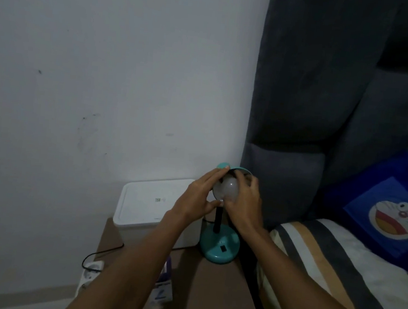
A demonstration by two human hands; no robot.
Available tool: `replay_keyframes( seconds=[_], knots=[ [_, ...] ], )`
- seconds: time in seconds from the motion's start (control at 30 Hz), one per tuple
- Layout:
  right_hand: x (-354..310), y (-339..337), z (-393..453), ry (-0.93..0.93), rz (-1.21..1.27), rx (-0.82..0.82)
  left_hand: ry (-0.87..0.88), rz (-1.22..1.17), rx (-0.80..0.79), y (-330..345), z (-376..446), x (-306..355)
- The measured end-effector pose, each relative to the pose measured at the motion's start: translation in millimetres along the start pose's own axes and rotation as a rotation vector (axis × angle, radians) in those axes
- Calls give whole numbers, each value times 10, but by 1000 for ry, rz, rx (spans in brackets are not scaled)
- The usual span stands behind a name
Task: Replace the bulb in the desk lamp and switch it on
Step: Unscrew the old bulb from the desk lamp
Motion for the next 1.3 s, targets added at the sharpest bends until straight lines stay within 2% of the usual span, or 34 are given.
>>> replay_keyframes(
  seconds=[0.1, 0.2, 0.27, 0.4, 0.57, 0.73, 0.9, 1.07, 1.3],
  knots=[
    [48, 6, 23, 59, 18, 11, 6, -5, -1, 7, -11, -2],
    [-70, 25, -27, -68, -69, 8, 6, -5, 12, 2, -17, 4],
    [-79, 26, -63, -99, -37, 14, 8, -7, 13, -7, -19, 8],
    [88, 23, -32, 82, 36, 22, -4, -3, 24, -1, -37, 8],
    [-63, 37, -49, -72, -113, -10, -14, -18, 30, -1, -58, 27],
    [47, 16, -33, 55, -17, -10, -30, -22, 18, 30, -74, 15],
    [-73, 25, -66, -73, -110, -8, -24, -17, 17, 15, -62, 36],
    [98, 40, -30, 112, 8, -2, -36, -18, 15, 22, -57, 6],
    [45, 80, -15, 37, 20, 2, -27, -23, 14, 28, -43, 25]
  ],
)
Point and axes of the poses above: each hand's wrist, its own z-axis towards the middle knuckle, its own y-axis out of the palm, x = y × z, the point moved 9 cm from there along z, towards the middle knuckle, and after that the axes turned 6 degrees about y, right-handed, at the moved point
